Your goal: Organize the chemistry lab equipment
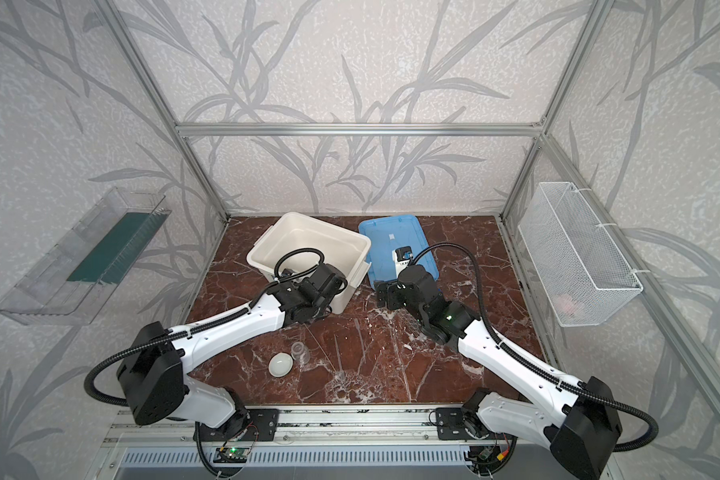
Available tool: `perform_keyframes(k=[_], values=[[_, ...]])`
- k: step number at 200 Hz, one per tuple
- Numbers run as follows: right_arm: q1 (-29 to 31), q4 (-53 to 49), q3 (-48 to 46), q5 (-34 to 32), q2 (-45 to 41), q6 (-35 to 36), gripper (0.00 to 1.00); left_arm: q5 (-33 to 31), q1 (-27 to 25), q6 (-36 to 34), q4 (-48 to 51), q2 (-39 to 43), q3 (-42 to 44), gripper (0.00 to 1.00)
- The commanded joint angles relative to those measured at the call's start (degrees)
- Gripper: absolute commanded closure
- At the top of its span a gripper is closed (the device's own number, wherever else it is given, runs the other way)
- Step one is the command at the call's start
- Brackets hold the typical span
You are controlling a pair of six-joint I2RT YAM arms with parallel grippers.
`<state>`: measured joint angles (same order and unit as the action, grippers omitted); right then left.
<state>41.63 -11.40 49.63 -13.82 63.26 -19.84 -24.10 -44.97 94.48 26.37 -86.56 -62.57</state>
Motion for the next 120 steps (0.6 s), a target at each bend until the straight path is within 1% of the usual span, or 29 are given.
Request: perform_keyframes(k=[1, 59, 85, 104, 120], values=[[-0.14, 0.27, -0.76, -2.25, -1.77, 0.58, 0.06, -1.43, -0.29, -2.62, -1.90, -2.24, -4.33, 0.19], [-0.23, -0.62, -1.11, -2.67, -1.92, 0.84, 0.06, 0.26, -0.57, -5.22, -3.55, -10.36, -12.74, 0.19], [-0.22, -0.73, -1.53, -2.73, -2.09, 0.59, 0.06, -2.38, -0.74, -7.55, -3.14, -12.21, -15.46, 0.18], [-0.23, -0.60, -1.90, -2.87, -2.35, 0.42, 0.06, -2.71, -0.48, -9.49, -3.36, -13.44, -16.90, 0.14], [-0.23, -0.73, -2.16, -3.11, -2.77, 0.32, 0.06, -3.31, -0.64, -12.44, -4.90, -13.56, -17.57, 0.06]])
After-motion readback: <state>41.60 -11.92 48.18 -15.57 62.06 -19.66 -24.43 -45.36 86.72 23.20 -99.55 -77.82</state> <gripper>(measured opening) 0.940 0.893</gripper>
